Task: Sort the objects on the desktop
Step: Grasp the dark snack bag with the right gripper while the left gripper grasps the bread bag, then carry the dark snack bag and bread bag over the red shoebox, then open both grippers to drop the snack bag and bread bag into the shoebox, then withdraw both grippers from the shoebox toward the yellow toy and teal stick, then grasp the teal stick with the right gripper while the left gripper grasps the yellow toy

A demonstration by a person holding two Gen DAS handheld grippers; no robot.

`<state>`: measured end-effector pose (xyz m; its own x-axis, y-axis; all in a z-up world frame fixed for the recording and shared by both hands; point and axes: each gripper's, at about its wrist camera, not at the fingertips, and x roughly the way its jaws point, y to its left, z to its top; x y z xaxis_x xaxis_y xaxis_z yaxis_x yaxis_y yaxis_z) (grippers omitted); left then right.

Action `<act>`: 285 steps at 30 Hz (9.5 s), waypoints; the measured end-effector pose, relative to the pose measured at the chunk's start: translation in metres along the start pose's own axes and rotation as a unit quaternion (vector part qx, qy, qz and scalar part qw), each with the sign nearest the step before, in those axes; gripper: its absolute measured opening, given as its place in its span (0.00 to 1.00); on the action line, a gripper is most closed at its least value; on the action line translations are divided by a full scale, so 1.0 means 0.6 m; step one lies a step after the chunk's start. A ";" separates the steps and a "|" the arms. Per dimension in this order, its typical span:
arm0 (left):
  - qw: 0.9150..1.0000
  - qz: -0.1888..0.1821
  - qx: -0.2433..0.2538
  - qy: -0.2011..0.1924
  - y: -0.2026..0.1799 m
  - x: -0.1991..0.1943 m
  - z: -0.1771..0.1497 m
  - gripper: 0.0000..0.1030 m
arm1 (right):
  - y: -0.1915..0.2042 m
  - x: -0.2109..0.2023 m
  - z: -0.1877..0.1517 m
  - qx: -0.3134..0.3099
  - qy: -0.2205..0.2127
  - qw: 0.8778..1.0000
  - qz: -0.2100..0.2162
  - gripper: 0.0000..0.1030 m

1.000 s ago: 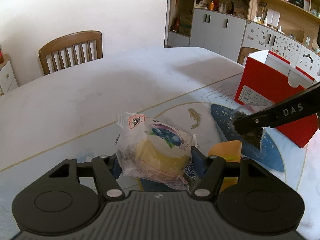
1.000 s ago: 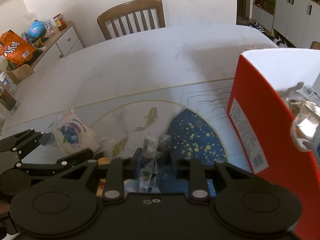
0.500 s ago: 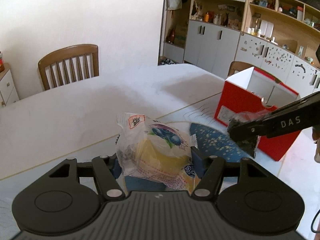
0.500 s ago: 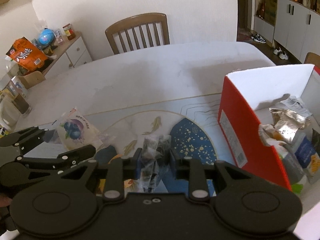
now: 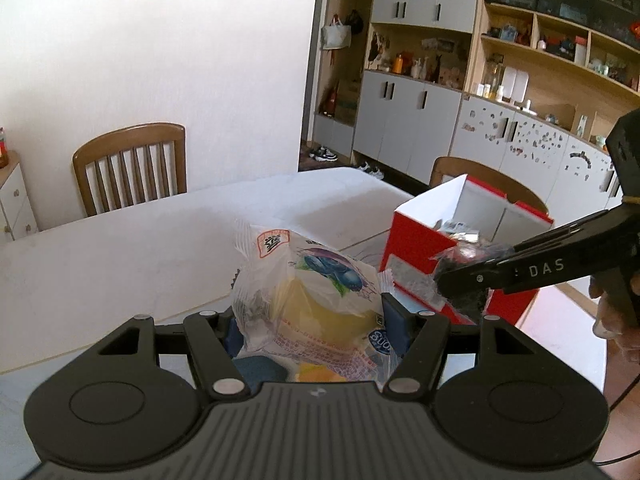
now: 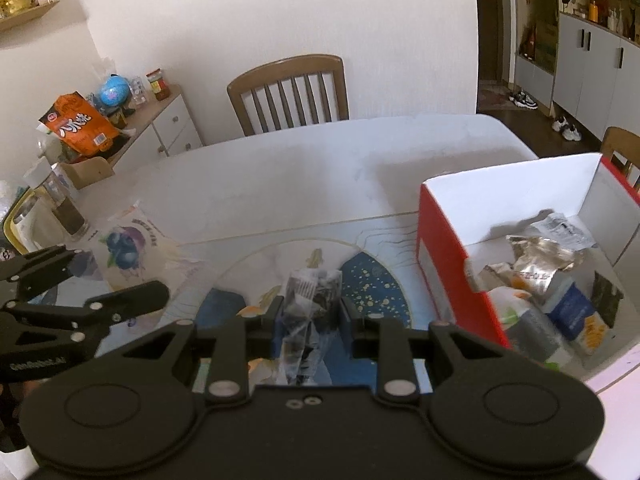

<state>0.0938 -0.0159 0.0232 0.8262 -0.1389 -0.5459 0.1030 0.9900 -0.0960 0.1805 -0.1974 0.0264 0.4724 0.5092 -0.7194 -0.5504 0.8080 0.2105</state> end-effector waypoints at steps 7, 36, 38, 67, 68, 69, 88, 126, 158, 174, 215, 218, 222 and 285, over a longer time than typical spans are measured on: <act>1.000 -0.012 -0.009 0.003 -0.027 -0.018 0.015 0.64 | -0.022 -0.039 0.002 -0.009 -0.012 1.000 -0.002 0.26; 1.000 -0.014 -0.013 -0.004 -0.181 0.048 0.068 0.64 | -0.199 -0.099 0.029 -0.027 -0.019 0.999 0.004 0.25; 1.000 -0.013 -0.013 -0.004 -0.191 0.058 0.071 0.64 | -0.212 -0.099 0.031 -0.026 -0.018 0.999 0.005 0.25; 0.995 -0.062 0.025 0.071 -0.316 0.263 0.109 0.64 | -0.400 -0.081 0.056 -0.011 -0.005 0.999 -0.033 0.25; 0.995 -0.062 0.026 0.076 -0.319 0.270 0.109 0.64 | -0.405 -0.078 0.057 -0.009 -0.005 0.999 -0.034 0.25; 0.994 -0.063 0.029 0.082 -0.322 0.279 0.109 0.64 | -0.410 -0.074 0.059 -0.007 -0.004 0.999 -0.035 0.25; 0.986 -0.064 0.055 0.143 -0.351 0.390 0.115 0.64 | -0.451 0.022 0.069 -0.007 0.033 0.998 -0.051 0.25; 0.964 -0.110 0.045 0.236 -0.399 0.463 0.102 0.65 | -0.465 0.106 0.052 -0.028 0.092 0.992 -0.076 0.27; 0.980 -0.111 0.032 0.163 -0.381 0.364 0.118 0.76 | -0.425 0.017 0.061 -0.020 0.060 0.996 -0.061 0.35; 0.985 -0.129 0.024 0.110 -0.334 0.244 0.107 0.76 | -0.347 -0.061 0.037 -0.007 0.018 0.998 -0.060 0.47; 0.993 -0.091 0.033 0.062 -0.062 0.081 0.048 0.80 | -0.033 -0.076 -0.097 -0.017 -0.025 0.998 -0.052 0.54; 0.994 -0.086 0.028 0.063 -0.045 0.086 0.047 0.81 | -0.012 -0.064 -0.106 -0.022 -0.024 0.998 -0.046 0.64; 0.994 -0.085 0.027 0.063 -0.030 0.093 0.039 0.92 | 0.016 -0.045 -0.112 -0.036 -0.022 0.998 -0.036 0.64; 0.992 -0.062 -0.003 0.113 0.041 0.213 -0.048 0.94 | 0.140 0.114 -0.166 -0.161 0.050 0.985 0.022 0.12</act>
<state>0.1859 -0.0098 -0.0727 0.6620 -0.2627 -0.7019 0.1934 0.9647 -0.1787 0.0982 -0.1245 -0.0708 0.3817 0.4974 -0.7790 -0.7667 0.6411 0.0337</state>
